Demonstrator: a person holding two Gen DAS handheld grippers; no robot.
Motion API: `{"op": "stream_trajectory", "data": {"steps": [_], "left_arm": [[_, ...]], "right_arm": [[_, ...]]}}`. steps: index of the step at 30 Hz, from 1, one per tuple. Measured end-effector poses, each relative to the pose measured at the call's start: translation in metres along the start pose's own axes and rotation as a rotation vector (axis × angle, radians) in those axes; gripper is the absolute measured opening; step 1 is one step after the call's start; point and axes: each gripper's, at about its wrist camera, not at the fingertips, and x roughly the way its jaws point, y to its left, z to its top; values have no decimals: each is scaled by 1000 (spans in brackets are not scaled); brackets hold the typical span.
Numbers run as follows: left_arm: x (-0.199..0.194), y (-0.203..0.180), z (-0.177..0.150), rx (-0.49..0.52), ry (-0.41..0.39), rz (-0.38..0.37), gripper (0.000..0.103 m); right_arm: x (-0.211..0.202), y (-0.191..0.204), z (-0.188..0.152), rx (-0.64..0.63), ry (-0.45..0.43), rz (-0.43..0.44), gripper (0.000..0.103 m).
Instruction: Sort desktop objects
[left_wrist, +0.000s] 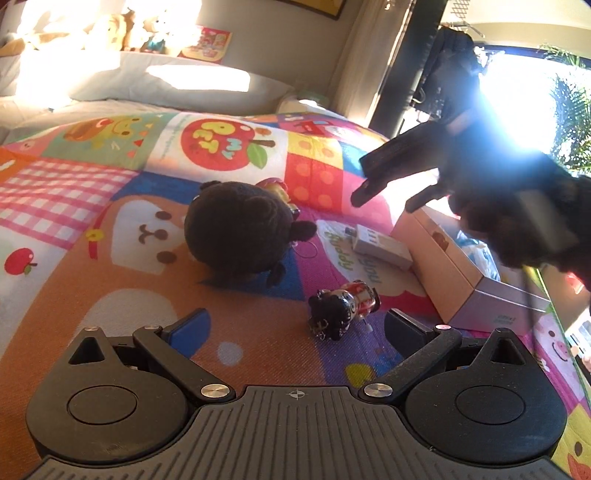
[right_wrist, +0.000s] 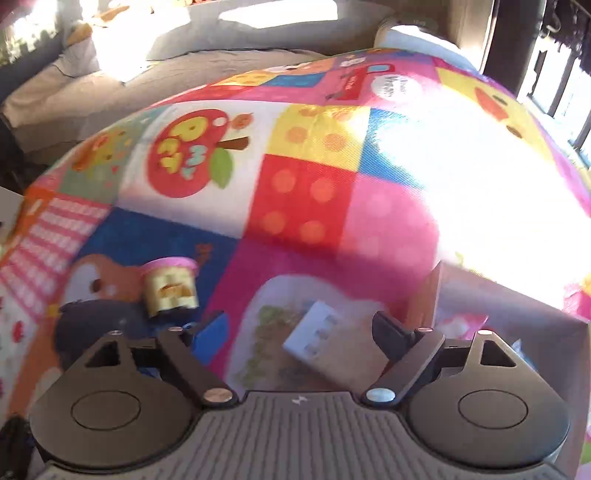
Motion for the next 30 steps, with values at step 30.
{"op": "stream_trajectory", "data": {"steps": [30], "left_arm": [[4,7,3,-50,30,51,103]], "right_arm": [[-94,-23,-191,-39,29,127,70]]}}
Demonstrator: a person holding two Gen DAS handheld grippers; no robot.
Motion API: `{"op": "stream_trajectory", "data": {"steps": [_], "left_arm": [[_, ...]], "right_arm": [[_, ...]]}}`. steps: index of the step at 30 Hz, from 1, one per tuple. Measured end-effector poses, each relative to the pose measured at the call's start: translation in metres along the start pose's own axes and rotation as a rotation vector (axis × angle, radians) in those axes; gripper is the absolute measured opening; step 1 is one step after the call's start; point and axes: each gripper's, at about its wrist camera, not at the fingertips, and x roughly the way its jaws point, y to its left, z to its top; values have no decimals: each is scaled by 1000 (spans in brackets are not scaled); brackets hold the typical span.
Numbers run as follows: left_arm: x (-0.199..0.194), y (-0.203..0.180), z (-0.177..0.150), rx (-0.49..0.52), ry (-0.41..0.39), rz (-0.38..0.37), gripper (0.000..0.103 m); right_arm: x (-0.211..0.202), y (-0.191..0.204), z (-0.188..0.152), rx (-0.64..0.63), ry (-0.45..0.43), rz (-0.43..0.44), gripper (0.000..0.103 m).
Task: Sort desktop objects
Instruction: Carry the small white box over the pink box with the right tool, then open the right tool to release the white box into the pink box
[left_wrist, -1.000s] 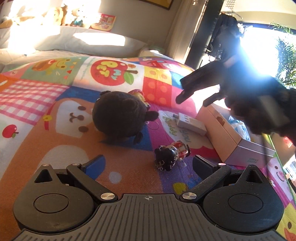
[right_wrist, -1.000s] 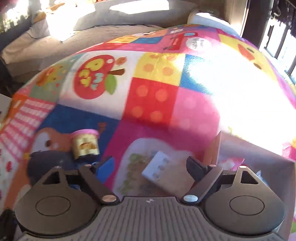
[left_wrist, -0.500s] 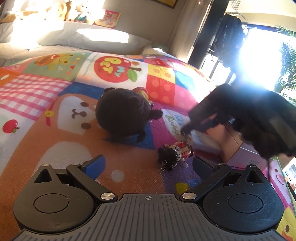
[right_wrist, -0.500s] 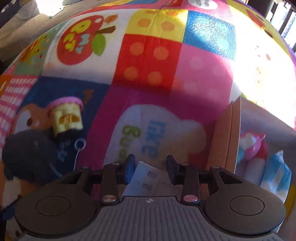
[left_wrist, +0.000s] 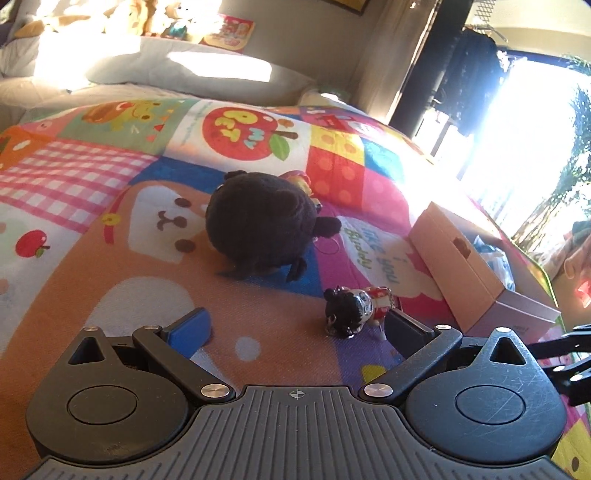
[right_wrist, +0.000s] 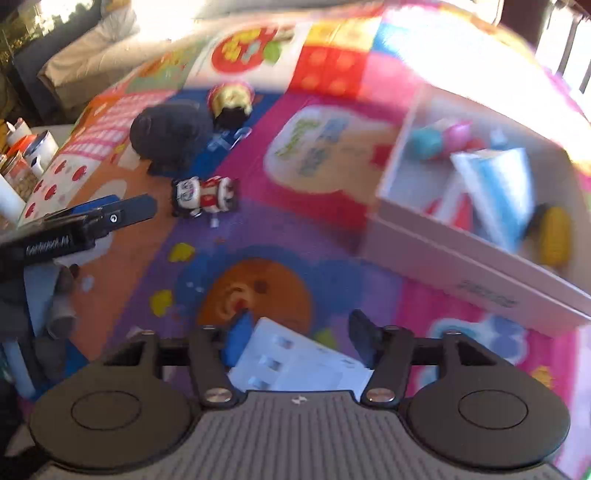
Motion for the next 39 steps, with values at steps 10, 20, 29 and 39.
{"op": "stream_trajectory", "data": {"steps": [10,20,29,39], "left_arm": [[20,-77,-1,217,74,10,103],[51,-80,6,196,116,128,102],[24,-64,-10,185,88,87,103],[15,-51,-11,108,54,10,103]], "right_arm": [[-28,-56,-82,262,-292,-234,98],[-26,-69,-118,379,-324,-290,103],[-48,-139,-79,548,-540,-337,103],[37,-203,17,419,-297,-257,102]]}}
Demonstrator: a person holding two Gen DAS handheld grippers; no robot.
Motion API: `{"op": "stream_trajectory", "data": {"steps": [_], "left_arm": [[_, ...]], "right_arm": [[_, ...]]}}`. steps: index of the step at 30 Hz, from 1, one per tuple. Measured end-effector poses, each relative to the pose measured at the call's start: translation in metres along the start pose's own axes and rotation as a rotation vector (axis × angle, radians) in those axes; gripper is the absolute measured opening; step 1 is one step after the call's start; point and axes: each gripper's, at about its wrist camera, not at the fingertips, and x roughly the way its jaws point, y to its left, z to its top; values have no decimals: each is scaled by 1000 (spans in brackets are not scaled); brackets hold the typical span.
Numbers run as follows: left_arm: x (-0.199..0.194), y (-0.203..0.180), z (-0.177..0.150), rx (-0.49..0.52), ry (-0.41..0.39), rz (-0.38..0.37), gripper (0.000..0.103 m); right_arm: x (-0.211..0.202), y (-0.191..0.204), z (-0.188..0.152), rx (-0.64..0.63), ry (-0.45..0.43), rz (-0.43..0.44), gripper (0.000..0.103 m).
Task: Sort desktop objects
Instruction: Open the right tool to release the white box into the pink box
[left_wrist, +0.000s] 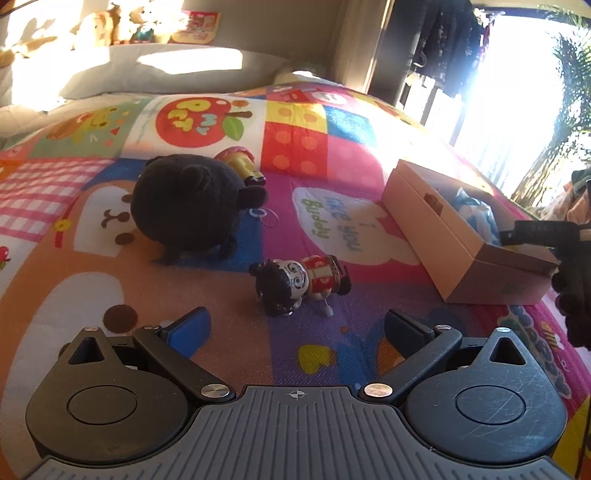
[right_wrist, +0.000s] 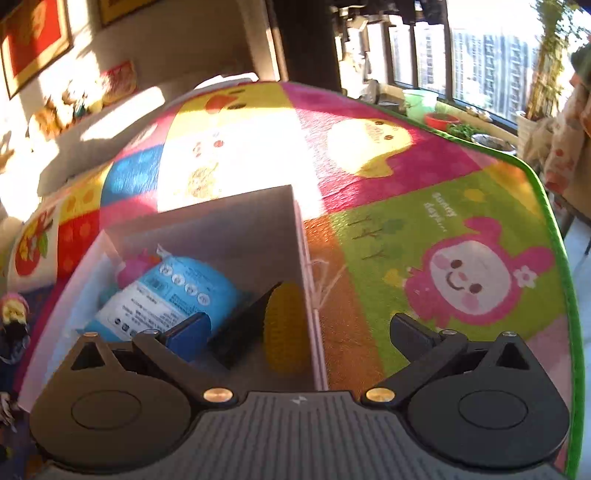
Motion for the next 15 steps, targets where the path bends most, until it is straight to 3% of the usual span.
{"op": "stream_trajectory", "data": {"steps": [3,10,15], "left_arm": [[-1,5,-1,-29,-10,-28,103],[-2,8,-1,-49,-18,-50,103],[-3,8,-1,-50,-18,-51,103]], "right_arm": [[6,18,1,-60,22,49,87],[14,70,-1,-212,3,68,88],[3,90,-3,-191,1,152,88]]}}
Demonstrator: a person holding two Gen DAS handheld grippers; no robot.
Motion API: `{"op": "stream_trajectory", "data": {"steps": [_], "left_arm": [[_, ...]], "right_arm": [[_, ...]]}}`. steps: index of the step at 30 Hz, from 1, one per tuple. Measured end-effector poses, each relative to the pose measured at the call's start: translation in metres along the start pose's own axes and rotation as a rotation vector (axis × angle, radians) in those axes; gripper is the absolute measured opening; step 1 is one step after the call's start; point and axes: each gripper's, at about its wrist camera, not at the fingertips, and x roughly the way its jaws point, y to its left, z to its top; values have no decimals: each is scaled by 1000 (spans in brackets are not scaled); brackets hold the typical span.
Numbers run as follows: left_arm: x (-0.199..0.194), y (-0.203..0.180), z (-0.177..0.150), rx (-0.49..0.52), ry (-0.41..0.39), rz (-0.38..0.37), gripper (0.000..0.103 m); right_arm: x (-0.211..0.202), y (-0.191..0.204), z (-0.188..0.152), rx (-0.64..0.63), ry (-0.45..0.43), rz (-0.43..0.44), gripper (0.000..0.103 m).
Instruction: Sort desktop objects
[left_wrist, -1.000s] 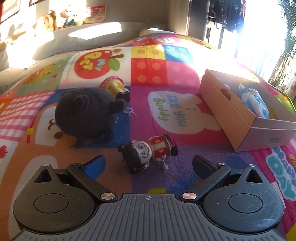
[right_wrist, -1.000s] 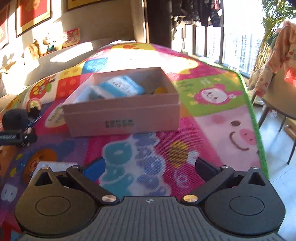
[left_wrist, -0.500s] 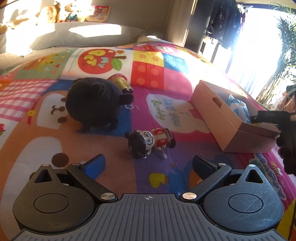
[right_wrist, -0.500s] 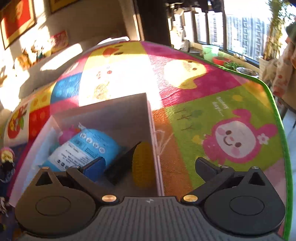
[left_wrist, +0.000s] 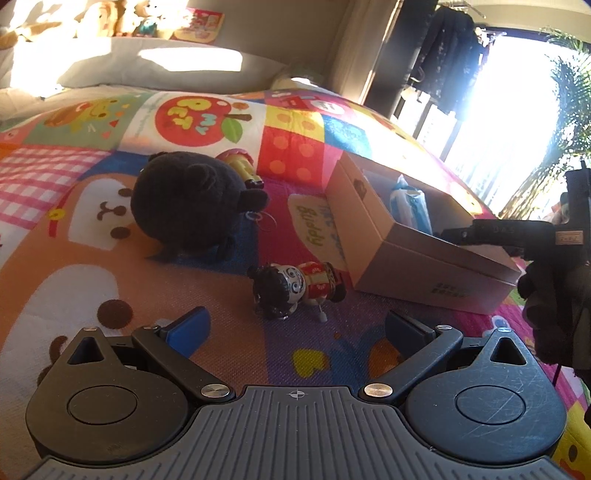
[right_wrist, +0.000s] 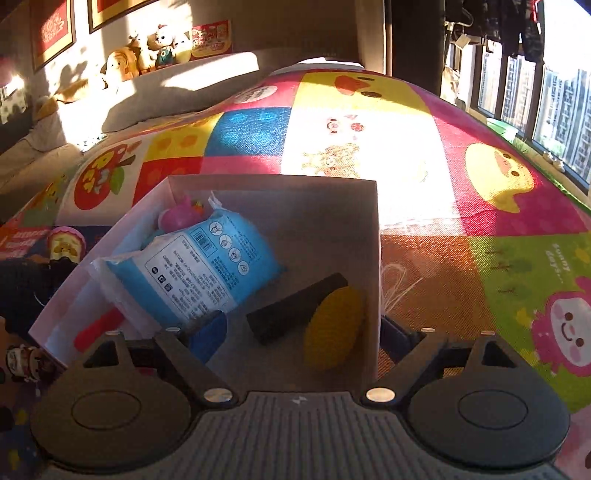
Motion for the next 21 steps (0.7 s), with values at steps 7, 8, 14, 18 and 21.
{"op": "stream_trajectory", "data": {"steps": [7,8,14,18,21], "left_arm": [[-2,-7,-1,39,0,21,103],[-4,-11,-2,59,-1,21,103],[-8,-56,-20,164,126,-159,103],[-5,-83,-31,235,203,-289,103],[-6,-93,-38,228,244,-386,103]], "right_arm": [[-85,-2,-32,26,-151,-64,103],[-97,-4,-43,40,-151,-69,103],[-127,-21,-109,188,-76,-126,103],[-125,-38,-134,287,-23,-163,103],[-124,-46,-138,336,-23,-153,103]]}}
